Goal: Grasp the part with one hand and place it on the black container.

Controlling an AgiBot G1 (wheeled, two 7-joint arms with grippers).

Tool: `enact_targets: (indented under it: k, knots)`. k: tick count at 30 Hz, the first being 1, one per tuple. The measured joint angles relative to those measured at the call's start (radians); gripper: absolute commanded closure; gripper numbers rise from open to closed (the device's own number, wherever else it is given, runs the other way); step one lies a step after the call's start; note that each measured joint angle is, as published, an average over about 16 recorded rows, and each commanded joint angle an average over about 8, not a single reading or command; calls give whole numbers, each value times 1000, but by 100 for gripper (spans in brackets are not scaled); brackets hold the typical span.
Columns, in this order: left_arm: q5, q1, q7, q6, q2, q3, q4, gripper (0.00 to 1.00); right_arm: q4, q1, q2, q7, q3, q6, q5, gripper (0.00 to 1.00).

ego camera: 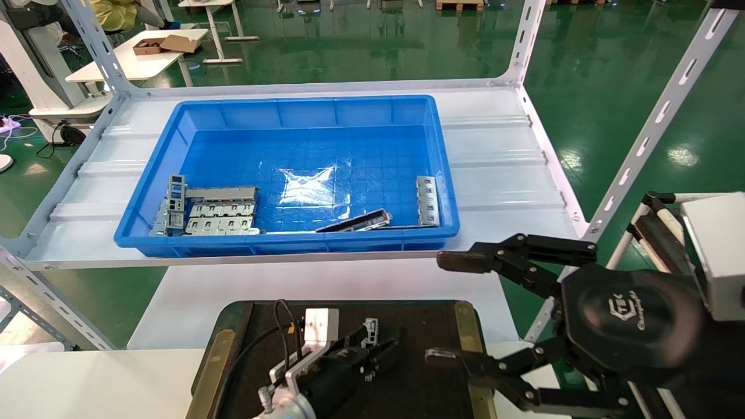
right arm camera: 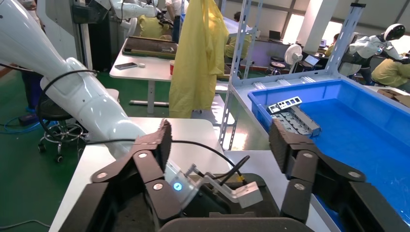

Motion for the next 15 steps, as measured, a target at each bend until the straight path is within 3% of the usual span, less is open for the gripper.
enact_targets:
  k: [15]
  knots:
    - [17,13,108,359,-181,-123,-170,0,0,0,0,0,0,0,0,0]
